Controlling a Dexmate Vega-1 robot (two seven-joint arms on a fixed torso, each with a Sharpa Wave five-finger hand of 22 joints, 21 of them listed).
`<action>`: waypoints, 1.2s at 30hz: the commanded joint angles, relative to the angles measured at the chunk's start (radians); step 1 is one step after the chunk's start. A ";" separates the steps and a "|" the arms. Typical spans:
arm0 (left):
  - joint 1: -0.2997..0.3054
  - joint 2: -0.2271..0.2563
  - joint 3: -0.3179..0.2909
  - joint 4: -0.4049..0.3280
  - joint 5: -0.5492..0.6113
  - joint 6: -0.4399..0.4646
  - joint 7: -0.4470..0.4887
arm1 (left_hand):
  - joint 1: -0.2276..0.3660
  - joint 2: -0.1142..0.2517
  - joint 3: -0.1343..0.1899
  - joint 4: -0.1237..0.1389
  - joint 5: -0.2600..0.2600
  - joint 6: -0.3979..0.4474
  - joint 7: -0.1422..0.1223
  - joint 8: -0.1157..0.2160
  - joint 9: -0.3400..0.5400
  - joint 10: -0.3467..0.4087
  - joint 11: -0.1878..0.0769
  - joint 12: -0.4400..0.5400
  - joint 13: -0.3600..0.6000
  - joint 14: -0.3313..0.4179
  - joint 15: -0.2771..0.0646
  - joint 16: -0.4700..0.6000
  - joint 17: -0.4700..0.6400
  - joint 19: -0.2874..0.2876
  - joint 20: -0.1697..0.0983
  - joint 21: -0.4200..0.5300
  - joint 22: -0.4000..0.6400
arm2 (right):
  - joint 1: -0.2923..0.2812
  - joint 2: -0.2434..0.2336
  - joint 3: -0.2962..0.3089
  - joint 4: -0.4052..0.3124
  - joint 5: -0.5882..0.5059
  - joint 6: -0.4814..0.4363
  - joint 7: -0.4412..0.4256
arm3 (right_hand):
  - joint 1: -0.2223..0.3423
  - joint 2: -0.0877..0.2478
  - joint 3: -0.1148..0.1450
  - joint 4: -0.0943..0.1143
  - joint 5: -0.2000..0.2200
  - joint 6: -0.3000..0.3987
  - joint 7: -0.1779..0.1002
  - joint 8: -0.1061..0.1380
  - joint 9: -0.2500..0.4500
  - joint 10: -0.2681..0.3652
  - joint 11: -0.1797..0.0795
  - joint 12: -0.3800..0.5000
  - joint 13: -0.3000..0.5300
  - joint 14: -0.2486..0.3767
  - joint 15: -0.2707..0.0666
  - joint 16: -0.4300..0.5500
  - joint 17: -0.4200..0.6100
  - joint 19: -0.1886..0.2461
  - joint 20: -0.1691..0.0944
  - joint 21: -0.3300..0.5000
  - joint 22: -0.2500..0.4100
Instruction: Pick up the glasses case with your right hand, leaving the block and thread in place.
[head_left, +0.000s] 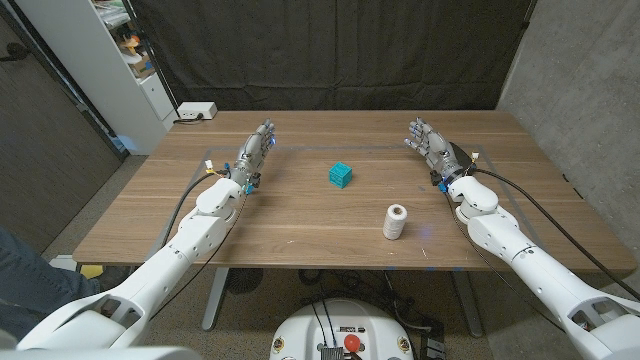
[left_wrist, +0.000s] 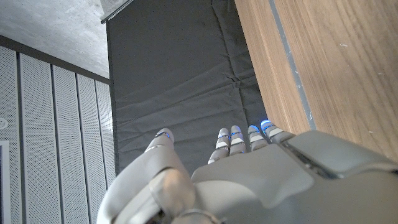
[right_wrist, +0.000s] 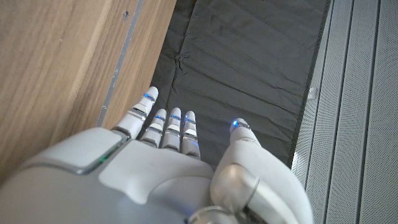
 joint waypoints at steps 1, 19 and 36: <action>-0.004 0.005 0.001 -0.002 0.006 0.002 -0.001 | 0.006 0.005 0.003 -0.008 0.005 0.000 0.007 0.005 0.004 0.004 0.007 0.007 0.001 -0.008 0.000 0.006 0.003 -0.008 0.001 0.007 0.003 | 0.000 -0.005 0.006 0.005 -0.013 0.022 -0.007 | 0.009 0.003 0.005 -0.007 0.006 0.006 -0.006 0.002 0.004 0.007 0.000 0.006 0.003 0.010 -0.006 0.007 0.000 0.004 0.007 0.007 0.001; -0.018 -0.002 0.005 0.016 0.008 0.002 -0.005 | 0.004 0.007 0.002 -0.012 0.004 0.001 0.006 0.005 0.004 0.004 0.006 0.007 0.001 -0.008 -0.002 0.006 0.003 -0.010 0.001 0.007 0.003 | 0.016 -0.027 0.001 0.009 -0.067 0.031 -0.029 | 0.010 0.003 0.006 -0.010 0.007 0.009 -0.009 0.003 0.004 0.009 -0.003 0.007 0.003 0.012 -0.008 0.007 -0.002 0.007 0.006 0.008 0.001; -0.035 -0.017 0.003 0.042 -0.008 -0.006 -0.025 | 0.003 0.008 0.001 -0.015 0.004 0.004 0.006 0.006 0.004 0.006 0.005 0.008 0.001 -0.003 -0.003 0.008 0.003 -0.010 0.001 0.008 0.003 | 0.029 -0.062 -0.013 -0.005 -0.159 0.024 -0.083 | 0.015 0.004 0.009 -0.014 0.009 0.010 -0.013 0.003 0.004 0.012 -0.008 0.008 0.003 0.014 -0.011 0.007 -0.005 0.005 0.007 0.007 0.001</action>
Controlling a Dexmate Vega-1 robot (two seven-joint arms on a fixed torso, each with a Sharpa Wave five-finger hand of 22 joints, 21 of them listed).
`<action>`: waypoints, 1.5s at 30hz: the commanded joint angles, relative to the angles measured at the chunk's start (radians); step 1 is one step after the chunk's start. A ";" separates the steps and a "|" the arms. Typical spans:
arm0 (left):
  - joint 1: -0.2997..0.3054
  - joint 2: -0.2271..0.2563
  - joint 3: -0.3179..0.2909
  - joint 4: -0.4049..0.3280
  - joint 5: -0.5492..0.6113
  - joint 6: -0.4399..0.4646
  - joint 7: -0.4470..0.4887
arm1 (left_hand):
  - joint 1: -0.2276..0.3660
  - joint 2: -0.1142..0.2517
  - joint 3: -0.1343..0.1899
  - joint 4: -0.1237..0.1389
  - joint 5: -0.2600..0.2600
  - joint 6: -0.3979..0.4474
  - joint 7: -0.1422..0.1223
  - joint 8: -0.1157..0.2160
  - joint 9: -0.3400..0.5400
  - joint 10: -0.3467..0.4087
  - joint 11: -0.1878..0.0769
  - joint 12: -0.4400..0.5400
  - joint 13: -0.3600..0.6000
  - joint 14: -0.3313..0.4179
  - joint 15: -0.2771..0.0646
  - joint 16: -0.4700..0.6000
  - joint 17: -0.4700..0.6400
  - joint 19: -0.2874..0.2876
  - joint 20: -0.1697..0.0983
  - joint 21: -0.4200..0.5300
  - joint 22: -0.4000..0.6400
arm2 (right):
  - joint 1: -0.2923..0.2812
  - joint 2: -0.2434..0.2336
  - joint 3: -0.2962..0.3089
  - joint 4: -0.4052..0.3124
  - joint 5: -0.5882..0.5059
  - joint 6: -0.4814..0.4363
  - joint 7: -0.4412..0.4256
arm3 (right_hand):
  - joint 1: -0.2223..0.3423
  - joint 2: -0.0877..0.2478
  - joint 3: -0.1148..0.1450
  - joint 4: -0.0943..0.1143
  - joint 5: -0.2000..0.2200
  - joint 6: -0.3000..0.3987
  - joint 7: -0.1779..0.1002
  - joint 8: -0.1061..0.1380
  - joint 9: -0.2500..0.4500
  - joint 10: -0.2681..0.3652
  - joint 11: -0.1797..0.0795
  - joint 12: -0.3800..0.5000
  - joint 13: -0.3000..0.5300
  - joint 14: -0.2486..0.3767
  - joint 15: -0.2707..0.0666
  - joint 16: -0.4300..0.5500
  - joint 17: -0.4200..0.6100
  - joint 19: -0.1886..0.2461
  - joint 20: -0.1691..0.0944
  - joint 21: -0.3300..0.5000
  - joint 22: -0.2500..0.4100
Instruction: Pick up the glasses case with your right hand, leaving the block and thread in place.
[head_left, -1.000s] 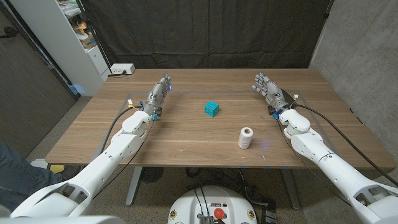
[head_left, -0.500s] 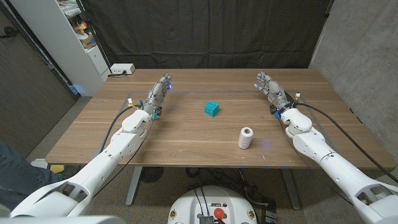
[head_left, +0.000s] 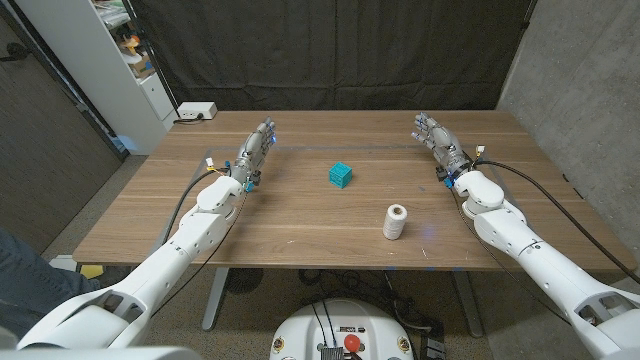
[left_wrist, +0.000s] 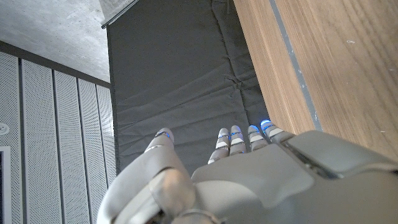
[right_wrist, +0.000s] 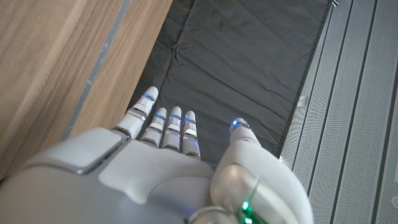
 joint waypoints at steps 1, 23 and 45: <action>-0.013 -0.009 0.000 0.018 -0.007 -0.005 -0.013 | 0.003 0.008 0.000 -0.008 0.004 0.004 0.007 0.006 0.004 0.007 0.006 0.004 0.001 -0.003 -0.002 0.004 0.003 -0.006 -0.002 0.004 0.003 | 0.008 -0.027 -0.010 -0.015 -0.063 -0.005 -0.039 | 0.015 0.004 0.002 -0.008 0.005 0.004 -0.008 0.003 0.004 0.009 -0.004 0.007 0.003 0.009 -0.005 0.007 0.002 0.006 0.006 0.007 0.001; -0.027 -0.008 0.010 0.019 0.006 0.014 -0.005 | 0.002 0.010 -0.001 -0.011 0.004 0.005 0.007 0.006 0.004 0.008 0.005 0.004 0.001 -0.002 -0.003 0.003 0.003 -0.007 0.000 0.004 0.003 | 0.024 -0.078 -0.011 -0.024 -0.121 -0.014 -0.040 | 0.018 0.005 0.004 -0.011 0.006 0.007 -0.013 0.004 0.004 0.014 -0.006 0.009 0.003 0.014 -0.008 0.007 0.000 0.009 0.007 0.008 0.001; -0.035 -0.015 0.015 0.039 0.007 0.008 -0.016 | 0.000 0.011 -0.003 -0.016 0.004 0.006 0.006 0.006 0.004 0.010 0.005 0.005 0.001 -0.001 -0.004 0.003 0.003 -0.008 0.001 0.004 0.003 | 0.008 -0.112 -0.012 -0.044 -0.253 -0.019 -0.159 | 0.021 0.007 0.007 -0.015 0.007 0.008 -0.016 0.004 0.004 0.014 -0.009 0.008 0.003 0.013 -0.010 0.006 -0.003 0.002 0.007 0.005 0.001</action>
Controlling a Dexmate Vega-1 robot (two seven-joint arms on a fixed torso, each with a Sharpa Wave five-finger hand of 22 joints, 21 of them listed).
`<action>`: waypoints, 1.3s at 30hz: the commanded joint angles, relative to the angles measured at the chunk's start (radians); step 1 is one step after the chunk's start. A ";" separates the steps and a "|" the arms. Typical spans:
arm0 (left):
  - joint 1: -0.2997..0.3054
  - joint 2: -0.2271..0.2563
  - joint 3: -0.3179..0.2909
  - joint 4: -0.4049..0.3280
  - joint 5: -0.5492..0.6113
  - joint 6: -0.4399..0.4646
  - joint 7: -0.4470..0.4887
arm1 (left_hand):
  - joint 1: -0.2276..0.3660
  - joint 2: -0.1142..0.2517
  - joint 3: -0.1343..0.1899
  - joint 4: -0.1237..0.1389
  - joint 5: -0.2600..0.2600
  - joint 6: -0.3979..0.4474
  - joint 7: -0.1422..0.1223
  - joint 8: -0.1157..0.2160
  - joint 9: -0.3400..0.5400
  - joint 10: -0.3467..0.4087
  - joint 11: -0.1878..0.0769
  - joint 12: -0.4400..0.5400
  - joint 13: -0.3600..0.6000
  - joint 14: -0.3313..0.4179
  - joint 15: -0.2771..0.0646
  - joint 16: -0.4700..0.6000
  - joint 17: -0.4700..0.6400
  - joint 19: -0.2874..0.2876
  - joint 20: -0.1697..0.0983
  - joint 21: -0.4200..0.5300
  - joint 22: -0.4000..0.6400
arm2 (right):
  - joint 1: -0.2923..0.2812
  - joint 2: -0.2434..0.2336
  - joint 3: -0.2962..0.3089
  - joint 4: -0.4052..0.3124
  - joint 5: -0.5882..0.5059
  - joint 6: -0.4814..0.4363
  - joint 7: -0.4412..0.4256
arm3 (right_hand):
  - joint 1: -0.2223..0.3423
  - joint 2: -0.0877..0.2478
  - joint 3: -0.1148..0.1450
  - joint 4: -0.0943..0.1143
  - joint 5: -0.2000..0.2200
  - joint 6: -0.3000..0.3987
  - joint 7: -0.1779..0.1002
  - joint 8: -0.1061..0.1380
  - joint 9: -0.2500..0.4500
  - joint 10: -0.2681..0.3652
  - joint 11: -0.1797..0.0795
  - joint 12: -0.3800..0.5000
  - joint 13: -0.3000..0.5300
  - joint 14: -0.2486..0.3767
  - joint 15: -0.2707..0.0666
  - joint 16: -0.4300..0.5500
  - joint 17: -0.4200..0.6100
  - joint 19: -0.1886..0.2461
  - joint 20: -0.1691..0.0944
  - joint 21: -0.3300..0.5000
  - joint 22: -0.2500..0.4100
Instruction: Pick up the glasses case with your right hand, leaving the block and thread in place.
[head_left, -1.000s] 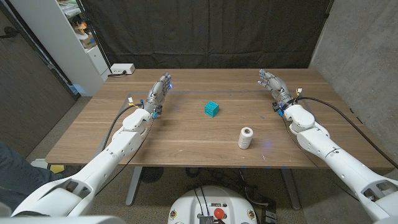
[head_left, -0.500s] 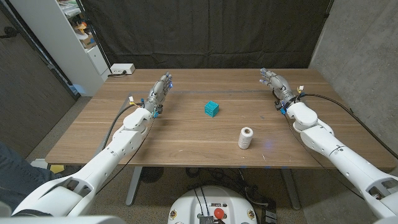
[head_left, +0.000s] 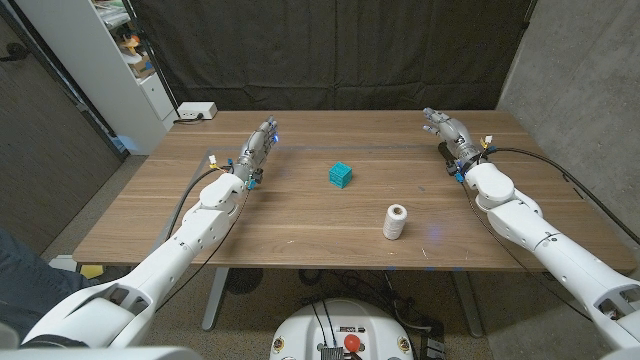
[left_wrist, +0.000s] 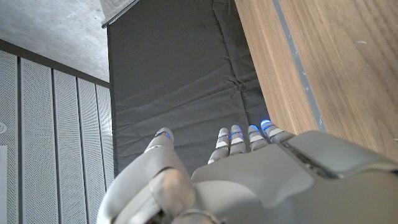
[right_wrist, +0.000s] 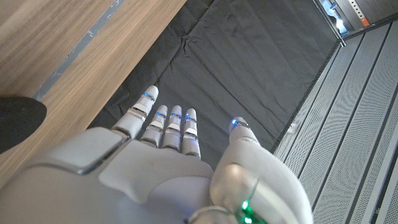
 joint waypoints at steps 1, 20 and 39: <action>-0.004 -0.001 0.002 0.006 0.001 0.001 -0.006 | 0.000 0.011 0.001 -0.003 0.004 0.003 0.002 0.007 0.004 0.006 -0.001 0.005 0.001 -0.001 -0.005 0.003 0.003 -0.008 0.000 0.004 0.003 | -0.010 -0.027 -0.003 -0.020 -0.085 -0.009 -0.065 | 0.014 0.000 -0.001 -0.007 0.007 0.002 -0.010 0.004 0.004 0.009 -0.004 0.008 0.003 0.007 -0.005 0.006 0.003 -0.002 0.003 0.005 0.003; 0.000 -0.006 0.002 0.009 0.001 -0.012 -0.009 | -0.002 0.012 0.000 -0.006 0.004 0.003 0.002 0.006 0.004 0.007 0.000 0.005 0.001 0.001 -0.004 0.003 0.003 -0.010 0.004 0.004 0.003 | -0.031 -0.052 0.007 -0.061 -0.129 -0.042 -0.109 | 0.019 0.001 0.003 -0.012 0.008 0.003 -0.013 0.004 0.005 0.011 -0.007 0.008 0.003 0.008 -0.007 0.005 0.000 -0.007 0.002 0.003 0.003; 0.007 -0.006 0.007 -0.008 0.014 -0.012 0.009 | -0.001 0.014 0.000 -0.010 0.004 0.010 -0.004 0.008 0.004 0.017 -0.004 0.008 0.001 0.011 -0.005 0.006 0.003 -0.005 0.005 0.006 0.003 | -0.037 -0.089 0.007 -0.079 -0.209 -0.061 -0.149 | 0.023 0.002 0.006 -0.017 0.009 -0.002 -0.015 0.001 0.005 -0.007 -0.009 0.001 0.003 0.000 -0.006 0.002 -0.001 -0.022 0.004 -0.001 0.003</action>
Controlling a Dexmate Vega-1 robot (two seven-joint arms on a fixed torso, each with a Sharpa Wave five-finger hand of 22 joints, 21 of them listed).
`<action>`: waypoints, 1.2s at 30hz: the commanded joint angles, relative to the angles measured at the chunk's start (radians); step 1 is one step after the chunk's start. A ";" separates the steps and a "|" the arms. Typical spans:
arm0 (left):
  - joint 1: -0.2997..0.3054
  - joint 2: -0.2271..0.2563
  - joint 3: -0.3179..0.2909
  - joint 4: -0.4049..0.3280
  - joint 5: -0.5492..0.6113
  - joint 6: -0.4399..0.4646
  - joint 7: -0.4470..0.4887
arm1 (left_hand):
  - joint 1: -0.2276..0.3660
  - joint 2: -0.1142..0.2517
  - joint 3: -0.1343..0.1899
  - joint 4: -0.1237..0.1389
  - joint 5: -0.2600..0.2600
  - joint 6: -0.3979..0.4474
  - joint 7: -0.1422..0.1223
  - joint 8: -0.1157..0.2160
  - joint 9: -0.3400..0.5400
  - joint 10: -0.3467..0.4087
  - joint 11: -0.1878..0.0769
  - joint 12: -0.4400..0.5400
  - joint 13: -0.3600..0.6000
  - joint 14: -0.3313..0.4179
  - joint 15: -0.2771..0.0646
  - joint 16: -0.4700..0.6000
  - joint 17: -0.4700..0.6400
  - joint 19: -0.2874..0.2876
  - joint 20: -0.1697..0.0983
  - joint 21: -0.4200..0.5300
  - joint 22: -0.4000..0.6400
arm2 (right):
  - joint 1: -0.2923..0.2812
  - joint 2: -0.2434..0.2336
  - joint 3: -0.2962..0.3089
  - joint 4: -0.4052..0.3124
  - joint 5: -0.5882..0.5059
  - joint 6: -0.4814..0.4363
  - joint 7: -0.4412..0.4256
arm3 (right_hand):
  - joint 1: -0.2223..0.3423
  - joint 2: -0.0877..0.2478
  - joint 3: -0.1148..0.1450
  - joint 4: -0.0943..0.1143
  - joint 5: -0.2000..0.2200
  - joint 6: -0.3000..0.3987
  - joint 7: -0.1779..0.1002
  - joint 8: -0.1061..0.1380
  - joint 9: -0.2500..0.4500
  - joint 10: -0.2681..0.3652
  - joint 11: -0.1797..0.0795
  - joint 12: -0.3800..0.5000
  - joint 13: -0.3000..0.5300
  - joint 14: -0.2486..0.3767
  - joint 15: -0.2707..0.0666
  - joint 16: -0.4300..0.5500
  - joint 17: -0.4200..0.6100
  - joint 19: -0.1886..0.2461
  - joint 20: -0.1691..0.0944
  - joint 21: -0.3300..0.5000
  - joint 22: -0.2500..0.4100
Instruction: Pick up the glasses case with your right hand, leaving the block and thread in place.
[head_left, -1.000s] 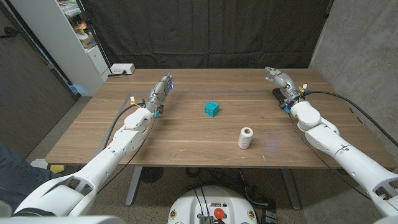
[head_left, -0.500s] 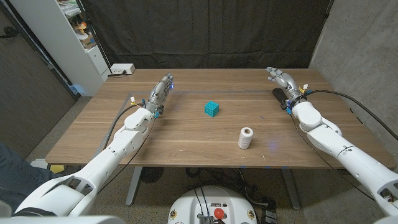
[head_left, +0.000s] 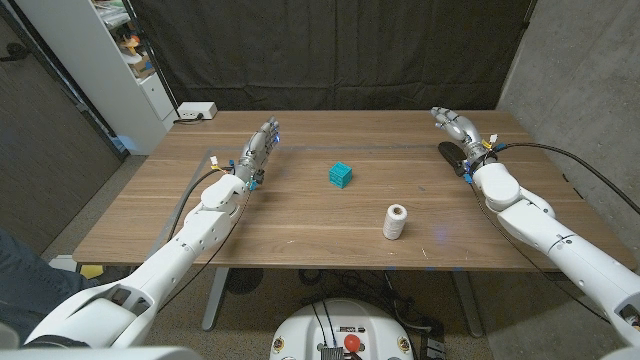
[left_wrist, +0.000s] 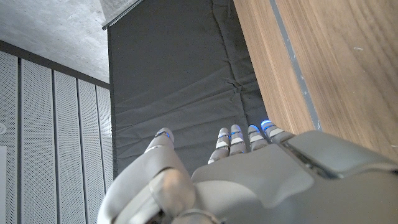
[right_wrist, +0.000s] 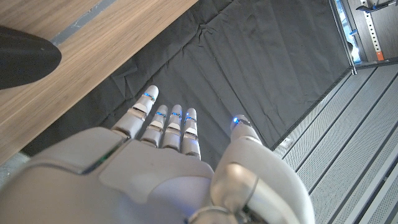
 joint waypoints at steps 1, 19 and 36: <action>0.002 0.002 0.005 -0.012 0.011 0.006 0.014 | 0.003 0.010 0.005 -0.006 0.004 0.007 0.001 0.004 0.004 0.008 0.005 0.004 0.001 0.003 0.004 0.006 0.003 0.000 0.000 0.006 0.003 | -0.003 -0.022 0.000 -0.011 -0.054 -0.013 -0.028 | 0.009 -0.002 0.002 -0.004 0.005 -0.001 -0.006 0.001 0.005 -0.010 0.000 0.001 0.001 -0.006 0.000 0.001 0.002 -0.009 0.002 -0.001 0.003; -0.003 0.008 0.006 -0.010 0.020 0.010 0.019 | 0.004 0.011 0.005 -0.009 0.004 0.008 -0.001 0.003 0.003 0.010 0.005 0.003 0.001 0.004 0.003 0.005 0.003 0.000 -0.002 0.006 0.003 | -0.005 -0.055 -0.011 -0.042 -0.158 -0.066 -0.086 | 0.015 -0.003 0.004 -0.010 0.005 -0.007 -0.004 -0.001 0.005 -0.024 0.003 -0.004 0.001 -0.014 0.001 -0.002 0.000 -0.023 0.001 -0.004 0.003; -0.009 0.010 0.008 -0.015 0.026 0.012 0.021 | 0.005 0.012 0.005 -0.011 0.004 0.010 -0.001 0.003 0.003 0.011 0.004 0.003 0.001 0.005 0.002 0.005 0.003 -0.001 0.001 0.005 0.003 | 0.005 -0.084 -0.034 -0.073 -0.264 -0.141 -0.124 | 0.039 -0.014 0.010 -0.031 0.007 -0.016 -0.003 -0.003 0.005 -0.044 0.002 -0.008 0.001 -0.021 0.001 -0.006 -0.006 -0.040 0.006 -0.005 0.002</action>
